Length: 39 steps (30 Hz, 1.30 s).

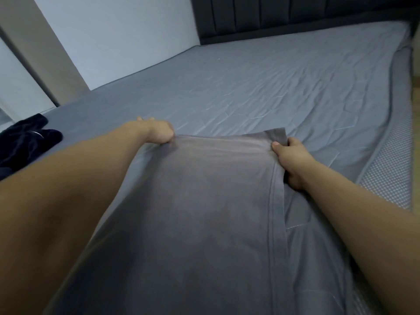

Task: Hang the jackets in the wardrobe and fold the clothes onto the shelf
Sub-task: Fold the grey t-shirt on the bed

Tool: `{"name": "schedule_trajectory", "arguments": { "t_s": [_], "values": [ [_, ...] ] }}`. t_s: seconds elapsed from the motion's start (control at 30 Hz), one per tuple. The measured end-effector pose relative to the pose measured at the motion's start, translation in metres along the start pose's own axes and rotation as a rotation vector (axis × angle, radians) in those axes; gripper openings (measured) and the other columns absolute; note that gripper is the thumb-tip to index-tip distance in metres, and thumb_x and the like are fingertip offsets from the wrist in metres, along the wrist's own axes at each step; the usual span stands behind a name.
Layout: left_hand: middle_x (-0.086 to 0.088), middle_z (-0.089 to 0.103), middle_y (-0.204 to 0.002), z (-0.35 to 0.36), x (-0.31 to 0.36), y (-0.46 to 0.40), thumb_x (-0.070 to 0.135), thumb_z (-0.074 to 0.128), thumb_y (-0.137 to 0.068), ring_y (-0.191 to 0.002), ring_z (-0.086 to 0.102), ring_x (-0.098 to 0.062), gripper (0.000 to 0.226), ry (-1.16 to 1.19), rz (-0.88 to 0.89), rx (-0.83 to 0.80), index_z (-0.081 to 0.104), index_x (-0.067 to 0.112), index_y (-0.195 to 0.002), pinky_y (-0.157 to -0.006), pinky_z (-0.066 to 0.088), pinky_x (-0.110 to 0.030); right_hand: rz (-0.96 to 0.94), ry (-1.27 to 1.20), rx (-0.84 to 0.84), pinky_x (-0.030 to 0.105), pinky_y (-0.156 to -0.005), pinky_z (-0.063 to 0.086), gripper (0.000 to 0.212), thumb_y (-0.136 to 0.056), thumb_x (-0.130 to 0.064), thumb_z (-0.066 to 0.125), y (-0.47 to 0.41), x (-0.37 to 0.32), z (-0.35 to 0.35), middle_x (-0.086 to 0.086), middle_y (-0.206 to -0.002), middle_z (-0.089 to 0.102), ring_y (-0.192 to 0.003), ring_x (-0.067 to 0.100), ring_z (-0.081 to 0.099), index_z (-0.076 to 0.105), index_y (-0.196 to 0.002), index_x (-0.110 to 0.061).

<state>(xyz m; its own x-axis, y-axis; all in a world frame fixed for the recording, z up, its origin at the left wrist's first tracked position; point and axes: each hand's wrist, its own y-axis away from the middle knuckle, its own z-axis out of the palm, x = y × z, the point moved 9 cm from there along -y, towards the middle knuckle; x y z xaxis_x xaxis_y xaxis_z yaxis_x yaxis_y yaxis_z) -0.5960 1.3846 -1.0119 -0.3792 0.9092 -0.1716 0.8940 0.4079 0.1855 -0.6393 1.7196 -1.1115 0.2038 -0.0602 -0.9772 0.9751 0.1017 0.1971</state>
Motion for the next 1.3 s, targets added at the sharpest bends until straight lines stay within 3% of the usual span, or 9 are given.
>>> {"name": "schedule_trajectory", "arguments": {
  "t_s": [0.07, 0.27, 0.4, 0.53, 0.67, 0.8, 1.0, 1.17, 1.3],
  "values": [
    [-0.016, 0.052, -0.131, -0.01, 0.0, 0.002, 0.015, 0.046, -0.085, -0.129, 0.036, -0.033, 0.022, -0.084, -0.074, 0.182, 0.05, 0.018, -0.107, -0.11, 0.016, -0.055, -0.107, 0.109, 0.069, 0.039, -0.085, 0.052, 0.017, -0.099, -0.022, 0.051, 0.0, -0.005, -0.003, 0.011, -0.108, 0.063, -0.094, 0.025, 0.061, 0.053, -0.112, -0.011],
    [-0.015, 0.034, -0.142, 0.002, 0.042, 0.084, 0.028, 0.048, -0.088, -0.133, 0.03, -0.032, 0.049, 0.16, -0.034, 0.51, 0.039, 0.017, -0.135, -0.113, 0.017, -0.057, -0.237, 0.255, 0.16, 0.023, -0.074, 0.036, 0.012, -0.097, -0.026, 0.053, 0.002, -0.012, -0.008, -0.001, -0.089, 0.059, -0.084, 0.017, 0.054, 0.054, -0.1, -0.014],
    [0.01, 0.007, -0.162, 0.083, 0.061, 0.173, 0.082, -0.002, -0.078, -0.149, 0.0, -0.015, 0.083, 0.111, 0.173, 0.216, 0.011, 0.043, -0.15, -0.114, -0.008, -0.059, -0.247, 0.321, 0.198, 0.02, -0.068, 0.033, 0.016, -0.096, -0.029, 0.054, 0.003, -0.012, -0.008, 0.0, -0.091, 0.058, -0.082, 0.017, 0.051, 0.056, -0.101, -0.013],
    [0.014, -0.014, -0.162, 0.121, 0.056, 0.205, 0.077, -0.011, -0.077, -0.147, -0.021, -0.011, 0.083, 0.107, 0.163, 0.156, -0.013, 0.042, -0.151, -0.114, -0.011, -0.062, -0.207, 0.373, 0.209, 0.021, -0.07, 0.033, 0.031, -0.095, -0.036, 0.053, 0.019, -0.018, -0.006, 0.011, -0.108, 0.063, -0.091, 0.024, 0.055, 0.057, -0.11, -0.009],
    [0.012, -0.01, -0.163, 0.117, 0.061, 0.201, 0.075, -0.007, -0.079, -0.149, -0.017, -0.014, 0.082, 0.127, 0.142, 0.199, -0.008, 0.041, -0.152, -0.113, -0.011, -0.064, -0.001, 0.136, 0.218, 0.04, -0.101, 0.044, 0.064, -0.09, -0.045, 0.06, 0.059, -0.014, -0.009, 0.017, -0.131, 0.055, -0.117, 0.034, 0.054, 0.042, -0.135, -0.002],
    [0.009, -0.008, -0.164, 0.112, 0.054, 0.216, 0.074, 0.002, -0.085, -0.149, -0.015, -0.015, 0.078, 0.17, 0.093, 0.158, -0.005, 0.038, -0.154, -0.115, -0.01, -0.06, 0.192, 0.006, 0.075, 0.038, -0.062, 0.056, 0.064, -0.087, -0.025, 0.066, 0.137, 0.002, 0.001, 0.018, -0.111, 0.059, -0.086, 0.03, 0.063, 0.031, -0.138, -0.008],
    [-0.012, 0.021, -0.159, 0.112, -0.027, 0.293, 0.065, 0.023, -0.095, -0.143, 0.023, -0.033, 0.076, 0.156, -0.134, 0.136, 0.017, 0.017, -0.154, -0.113, 0.023, -0.047, 0.211, 0.203, -0.023, 0.025, -0.053, 0.044, 0.072, -0.089, -0.02, 0.065, 0.263, 0.014, 0.004, 0.002, -0.093, 0.052, -0.074, 0.017, 0.056, 0.02, -0.145, -0.015],
    [-0.026, 0.058, -0.125, 0.125, -0.091, 0.362, 0.046, 0.038, -0.099, -0.114, 0.056, -0.042, 0.054, 0.359, -0.271, 0.125, 0.048, -0.002, -0.122, -0.087, 0.045, -0.041, 0.12, 0.518, -0.028, 0.04, -0.101, 0.044, 0.061, -0.093, -0.028, 0.061, 0.335, 0.018, 0.008, 0.015, -0.136, 0.049, -0.119, 0.031, 0.051, 0.028, -0.139, -0.007],
    [-0.03, 0.054, -0.132, 0.133, -0.106, 0.379, 0.032, 0.034, -0.106, -0.121, 0.053, -0.042, 0.048, 0.476, -0.173, 0.014, 0.056, -0.009, -0.122, -0.096, 0.042, -0.039, 0.104, 0.79, -0.069, 0.04, -0.108, 0.037, 0.062, -0.097, -0.036, 0.053, 0.367, 0.021, 0.005, 0.018, -0.144, 0.043, -0.13, 0.036, 0.043, 0.029, -0.143, -0.003]
  ]
}}
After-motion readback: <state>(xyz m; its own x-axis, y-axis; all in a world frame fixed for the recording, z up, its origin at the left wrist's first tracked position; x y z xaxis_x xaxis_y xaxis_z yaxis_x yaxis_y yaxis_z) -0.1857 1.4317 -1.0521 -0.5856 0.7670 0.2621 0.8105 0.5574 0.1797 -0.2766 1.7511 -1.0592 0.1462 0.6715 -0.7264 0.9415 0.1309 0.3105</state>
